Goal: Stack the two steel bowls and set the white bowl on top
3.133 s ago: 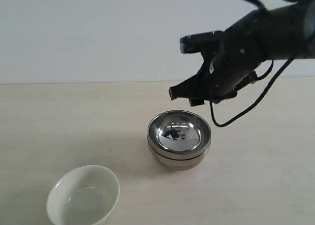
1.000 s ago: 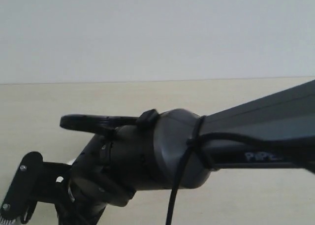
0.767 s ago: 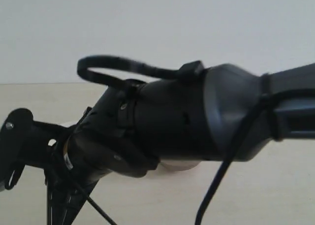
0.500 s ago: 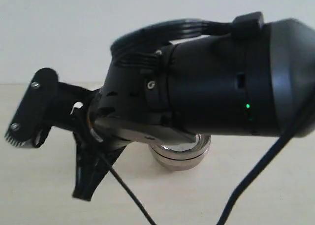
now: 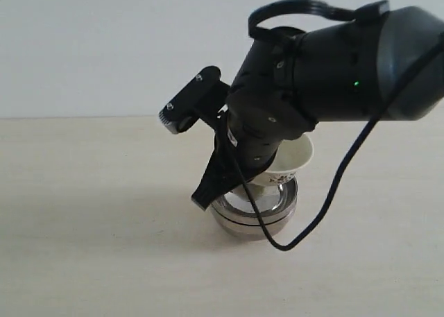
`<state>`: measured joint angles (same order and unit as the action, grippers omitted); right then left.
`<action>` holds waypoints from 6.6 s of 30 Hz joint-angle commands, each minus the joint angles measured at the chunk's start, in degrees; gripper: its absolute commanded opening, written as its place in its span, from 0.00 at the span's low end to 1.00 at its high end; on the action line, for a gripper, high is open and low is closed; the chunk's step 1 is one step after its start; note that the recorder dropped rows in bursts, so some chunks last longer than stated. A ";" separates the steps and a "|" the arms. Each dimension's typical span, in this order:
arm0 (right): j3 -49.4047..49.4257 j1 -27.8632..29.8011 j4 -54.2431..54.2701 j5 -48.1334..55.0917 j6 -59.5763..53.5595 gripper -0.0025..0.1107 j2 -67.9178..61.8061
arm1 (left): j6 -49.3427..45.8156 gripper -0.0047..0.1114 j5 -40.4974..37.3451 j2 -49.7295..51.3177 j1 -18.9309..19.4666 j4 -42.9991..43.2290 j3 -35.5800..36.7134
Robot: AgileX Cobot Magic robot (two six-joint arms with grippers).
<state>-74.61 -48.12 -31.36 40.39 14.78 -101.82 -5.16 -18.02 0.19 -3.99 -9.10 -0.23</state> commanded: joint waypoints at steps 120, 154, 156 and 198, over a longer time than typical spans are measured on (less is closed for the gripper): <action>10.48 0.39 -3.06 -16.68 4.43 0.02 7.34 | -0.38 0.32 -0.04 -0.19 0.16 -0.07 0.23; 17.90 12.28 -22.95 -28.13 34.77 0.02 0.71 | -0.38 0.32 -0.04 -0.19 0.16 -0.07 0.23; 17.61 12.65 -25.04 -27.72 35.52 0.02 0.71 | -0.38 0.32 -0.04 -0.19 0.16 -0.07 0.23; 28.81 15.87 -21.50 -40.69 40.33 0.02 34.80 | -0.38 0.32 -0.04 -0.19 0.16 -0.07 0.23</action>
<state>-47.64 -32.59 -52.82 4.04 53.86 -71.34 -5.16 -18.02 0.19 -3.99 -9.10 -0.23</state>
